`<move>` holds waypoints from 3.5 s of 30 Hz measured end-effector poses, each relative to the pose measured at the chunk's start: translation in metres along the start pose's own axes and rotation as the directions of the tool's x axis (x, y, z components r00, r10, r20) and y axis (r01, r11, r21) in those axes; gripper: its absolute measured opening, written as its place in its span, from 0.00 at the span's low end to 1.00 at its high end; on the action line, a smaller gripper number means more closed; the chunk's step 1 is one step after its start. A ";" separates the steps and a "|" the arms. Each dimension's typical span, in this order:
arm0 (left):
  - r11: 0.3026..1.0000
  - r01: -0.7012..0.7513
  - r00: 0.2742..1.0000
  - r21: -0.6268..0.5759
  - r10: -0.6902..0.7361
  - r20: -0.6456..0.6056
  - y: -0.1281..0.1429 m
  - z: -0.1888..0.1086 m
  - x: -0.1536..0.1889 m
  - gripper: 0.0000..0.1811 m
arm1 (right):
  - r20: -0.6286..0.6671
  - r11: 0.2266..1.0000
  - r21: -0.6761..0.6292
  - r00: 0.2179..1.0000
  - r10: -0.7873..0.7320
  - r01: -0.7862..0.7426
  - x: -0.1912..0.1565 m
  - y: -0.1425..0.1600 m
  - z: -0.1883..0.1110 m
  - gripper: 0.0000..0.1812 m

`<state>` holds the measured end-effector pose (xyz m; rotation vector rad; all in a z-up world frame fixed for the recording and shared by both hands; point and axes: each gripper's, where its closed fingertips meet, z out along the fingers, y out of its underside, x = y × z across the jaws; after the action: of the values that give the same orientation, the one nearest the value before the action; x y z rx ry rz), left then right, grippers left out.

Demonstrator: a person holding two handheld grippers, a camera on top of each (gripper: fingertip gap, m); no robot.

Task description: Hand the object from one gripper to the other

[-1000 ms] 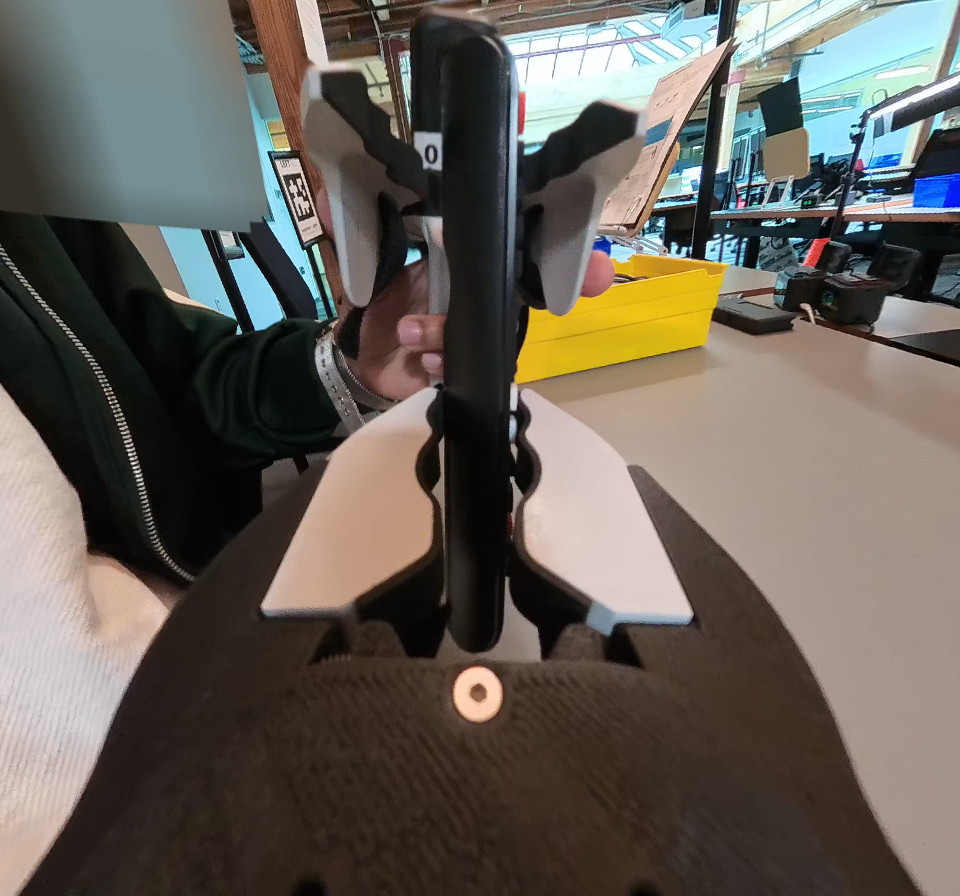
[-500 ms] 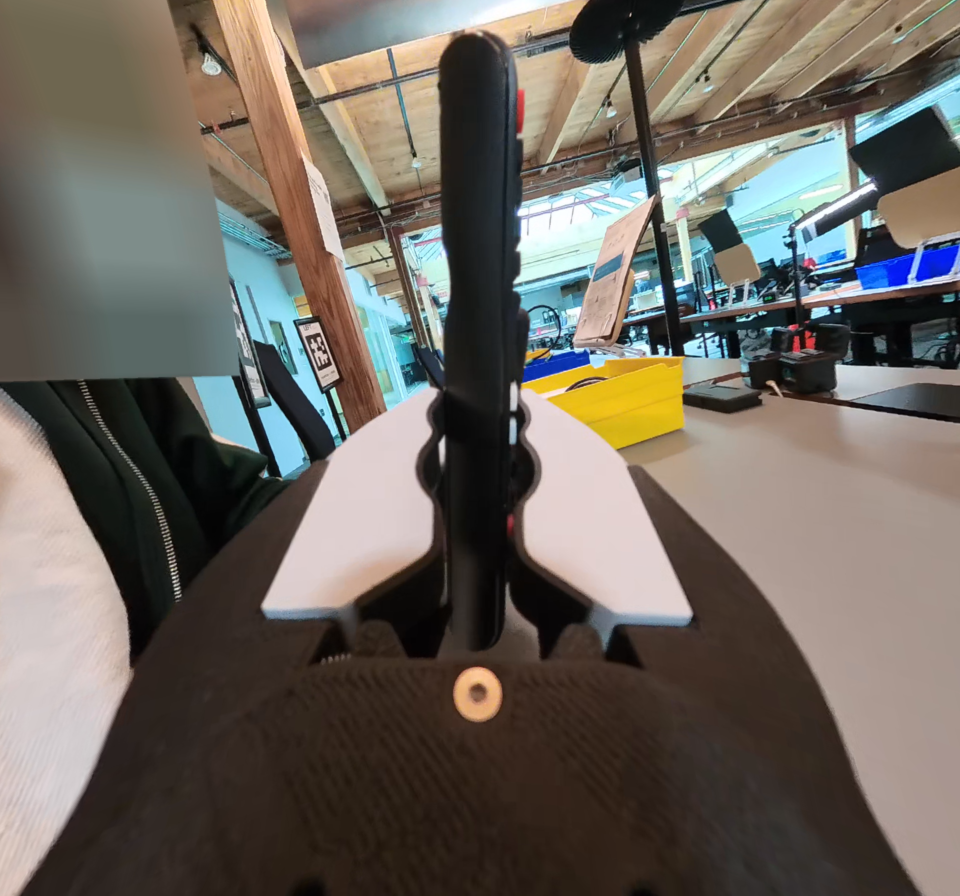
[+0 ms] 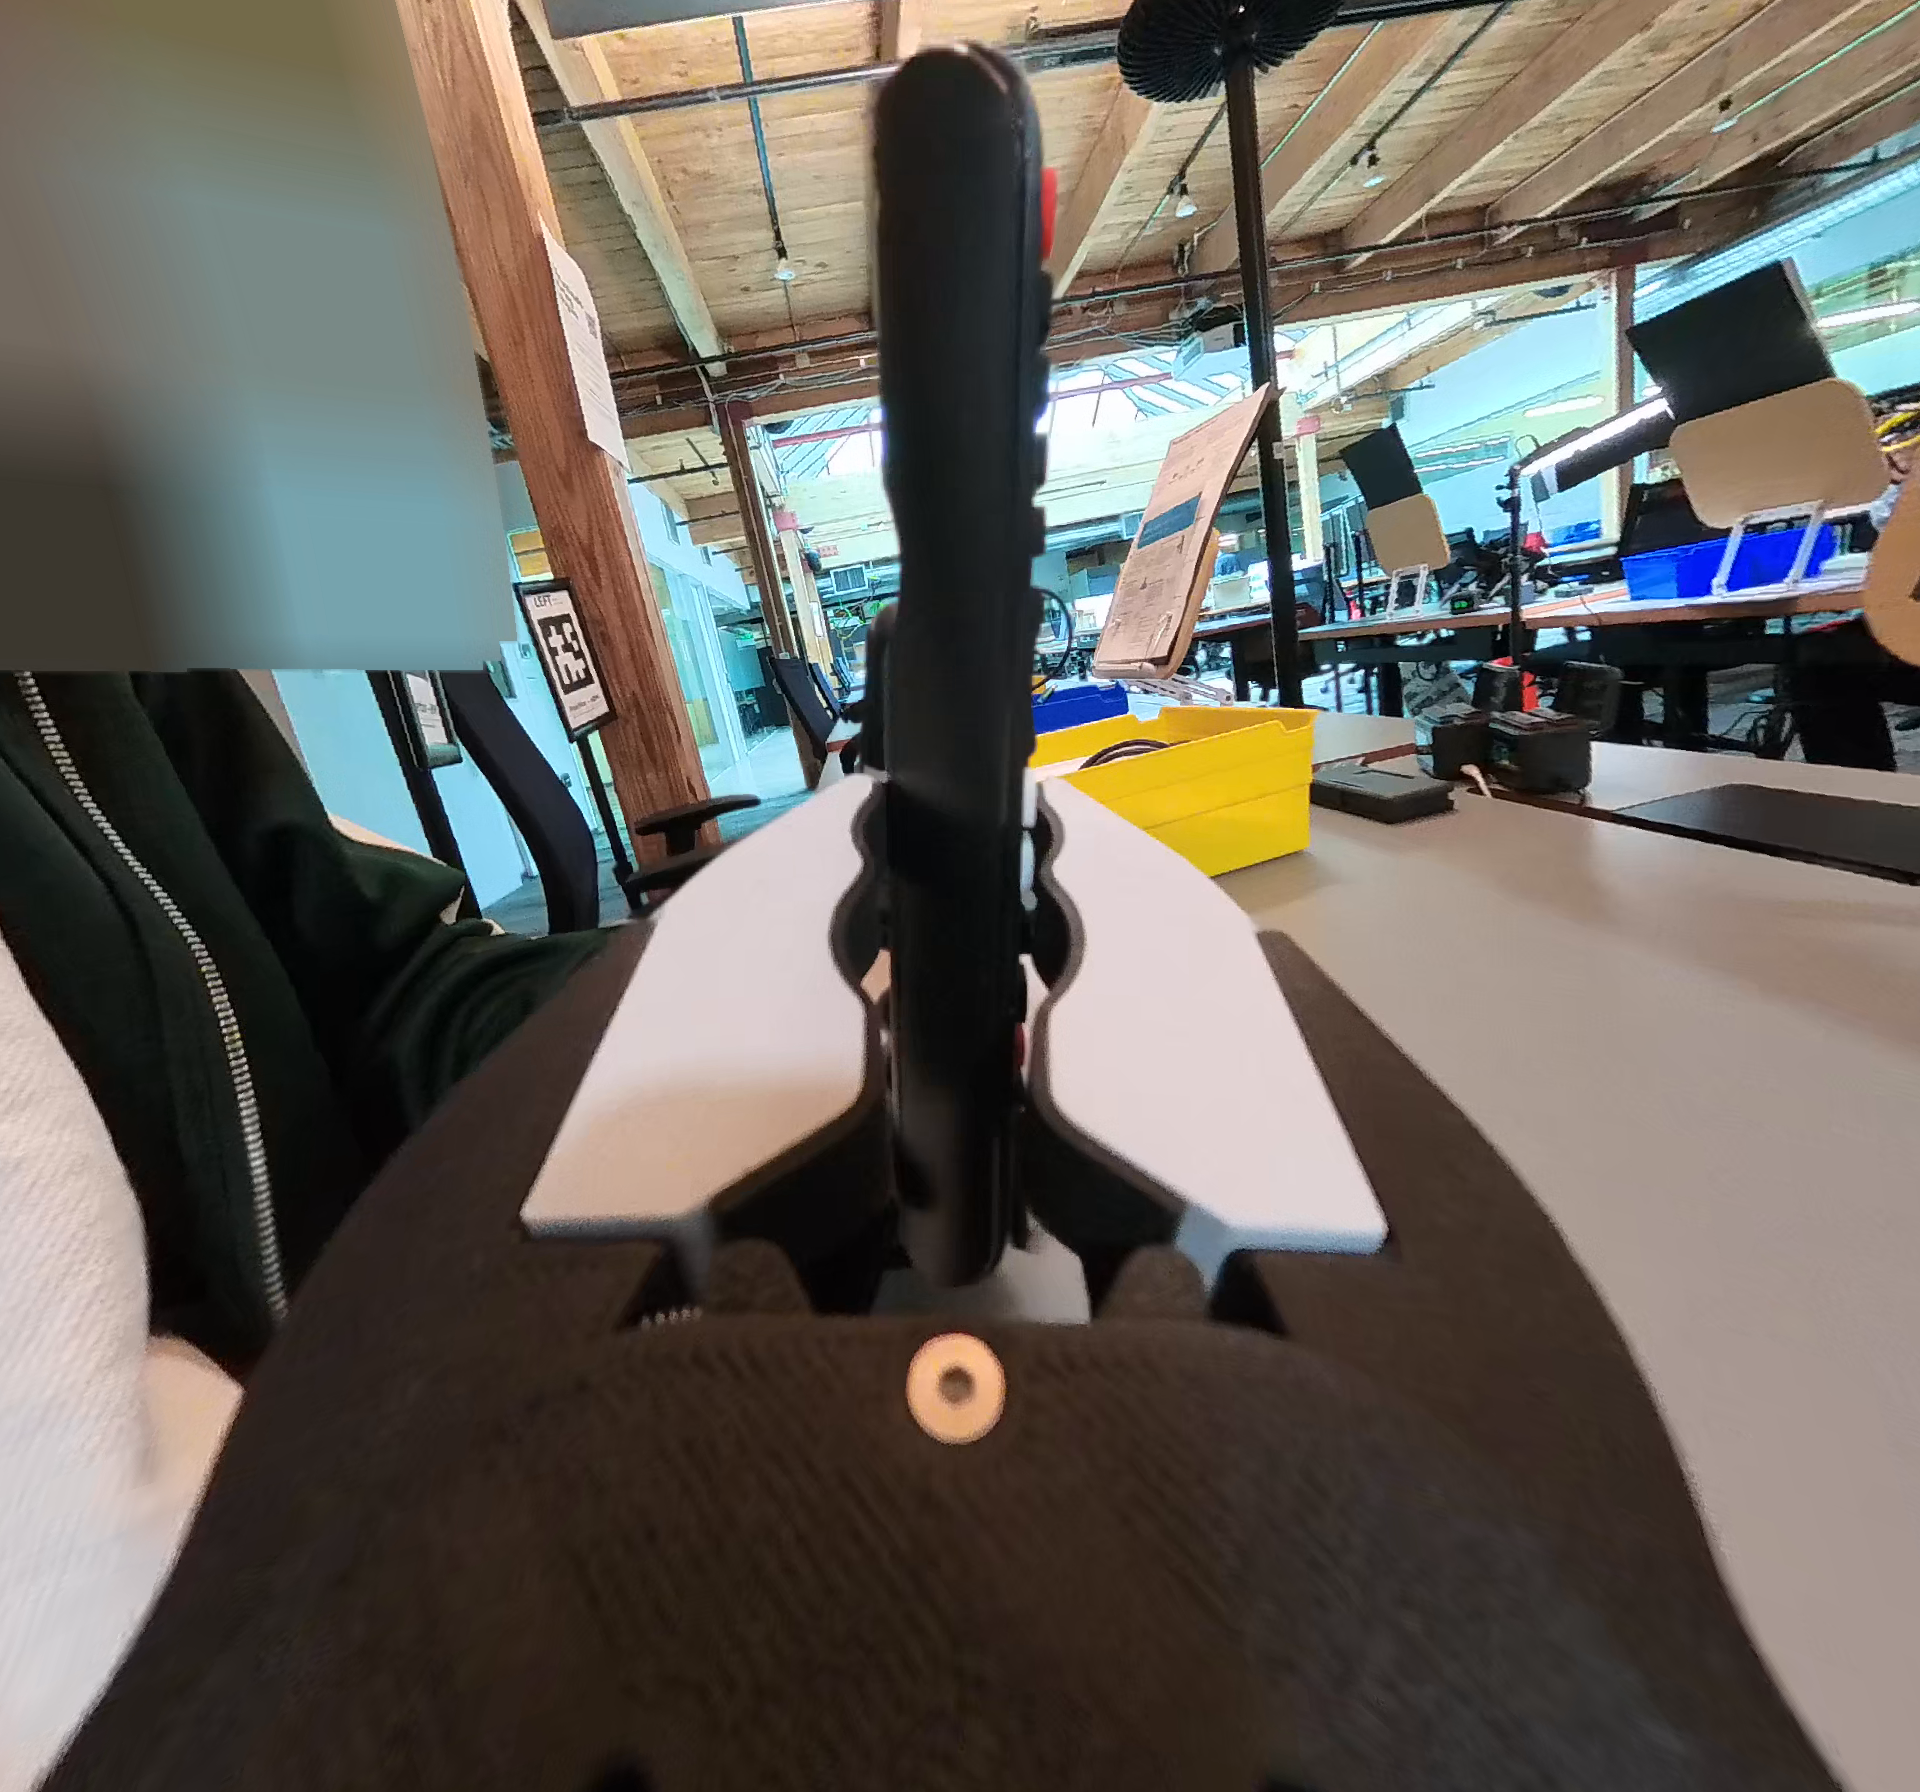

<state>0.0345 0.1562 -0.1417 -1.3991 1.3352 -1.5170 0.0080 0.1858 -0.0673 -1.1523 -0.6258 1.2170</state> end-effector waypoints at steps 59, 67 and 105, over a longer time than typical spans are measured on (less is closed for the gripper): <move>0.987 -0.151 0.988 0.057 0.151 -0.005 -0.072 -0.020 0.044 0.29 | 0.234 0.899 -0.397 0.968 -0.095 0.184 -0.043 0.066 0.015 0.29; 0.988 -0.150 0.983 0.036 0.145 0.114 -0.077 -0.026 0.028 0.29 | 0.097 0.943 -0.292 0.986 -0.135 0.158 -0.020 0.050 0.015 0.52; 0.954 -0.107 0.936 0.280 0.001 0.353 -0.122 -0.069 -0.002 0.44 | -0.175 0.952 -0.291 0.972 -0.154 0.098 0.004 0.044 0.036 0.14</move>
<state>-0.0127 0.2055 -0.0187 -1.3473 0.8813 -1.2922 -0.0398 0.1988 -0.0964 -1.4273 -0.7260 0.9104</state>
